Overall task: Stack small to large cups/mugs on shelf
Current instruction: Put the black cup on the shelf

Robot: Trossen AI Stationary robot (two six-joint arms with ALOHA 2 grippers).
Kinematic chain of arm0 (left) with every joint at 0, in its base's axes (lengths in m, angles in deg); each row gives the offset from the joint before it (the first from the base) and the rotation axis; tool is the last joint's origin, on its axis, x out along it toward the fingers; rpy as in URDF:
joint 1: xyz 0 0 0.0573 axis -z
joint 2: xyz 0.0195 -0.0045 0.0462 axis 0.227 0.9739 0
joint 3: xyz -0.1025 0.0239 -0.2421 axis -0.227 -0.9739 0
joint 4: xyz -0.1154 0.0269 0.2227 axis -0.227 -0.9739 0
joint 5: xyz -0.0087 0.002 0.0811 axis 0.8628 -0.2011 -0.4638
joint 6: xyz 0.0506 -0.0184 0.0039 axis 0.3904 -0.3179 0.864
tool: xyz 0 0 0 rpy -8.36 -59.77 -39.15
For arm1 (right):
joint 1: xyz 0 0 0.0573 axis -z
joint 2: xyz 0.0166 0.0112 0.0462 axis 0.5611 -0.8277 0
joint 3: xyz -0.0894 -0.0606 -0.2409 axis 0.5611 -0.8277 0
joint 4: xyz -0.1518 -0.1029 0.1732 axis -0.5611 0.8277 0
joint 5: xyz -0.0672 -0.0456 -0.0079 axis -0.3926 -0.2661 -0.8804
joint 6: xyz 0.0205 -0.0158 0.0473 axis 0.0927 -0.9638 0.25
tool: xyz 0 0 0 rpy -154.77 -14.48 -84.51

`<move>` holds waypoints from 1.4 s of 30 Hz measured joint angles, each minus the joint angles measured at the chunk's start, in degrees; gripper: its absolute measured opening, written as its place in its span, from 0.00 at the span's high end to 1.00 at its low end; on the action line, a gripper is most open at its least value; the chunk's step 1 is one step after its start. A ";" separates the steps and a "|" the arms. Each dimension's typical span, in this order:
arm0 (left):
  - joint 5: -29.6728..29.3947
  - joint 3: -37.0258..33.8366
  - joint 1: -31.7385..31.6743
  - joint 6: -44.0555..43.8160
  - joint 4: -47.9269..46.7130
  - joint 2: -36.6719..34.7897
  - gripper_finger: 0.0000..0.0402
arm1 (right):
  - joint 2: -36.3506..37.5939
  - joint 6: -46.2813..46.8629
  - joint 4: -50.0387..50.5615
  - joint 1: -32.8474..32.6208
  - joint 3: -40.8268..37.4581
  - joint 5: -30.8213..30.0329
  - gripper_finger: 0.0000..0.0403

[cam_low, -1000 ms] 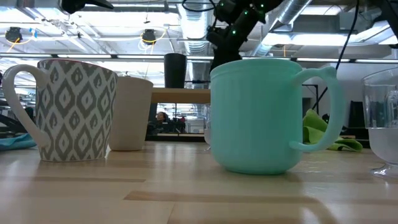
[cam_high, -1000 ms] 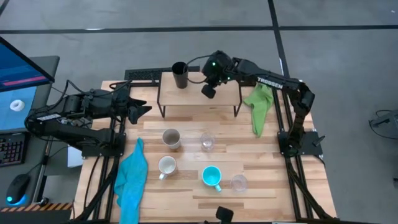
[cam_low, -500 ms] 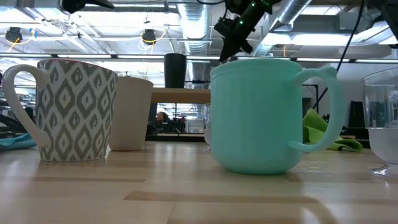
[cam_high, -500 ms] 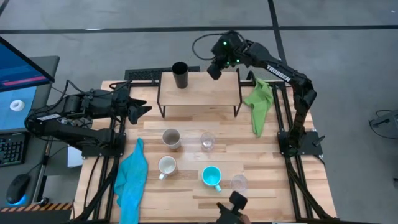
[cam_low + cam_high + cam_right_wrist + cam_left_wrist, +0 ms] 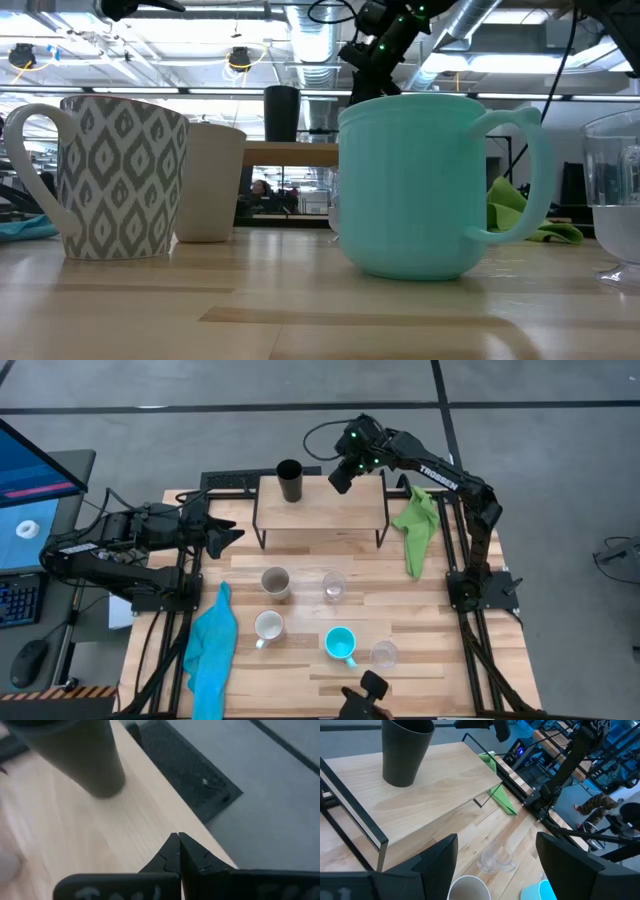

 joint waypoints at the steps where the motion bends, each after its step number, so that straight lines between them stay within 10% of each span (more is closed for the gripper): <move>1: 0.00 0.00 -0.01 0.00 -0.03 0.00 0.35 | -0.28 0.41 0.24 0.27 -0.03 1.69 0.97; 42: -3.69 0.00 -0.01 -1.14 -0.08 0.02 0.35 | 14.66 -10.78 -1.60 2.65 -6.54 12.13 0.98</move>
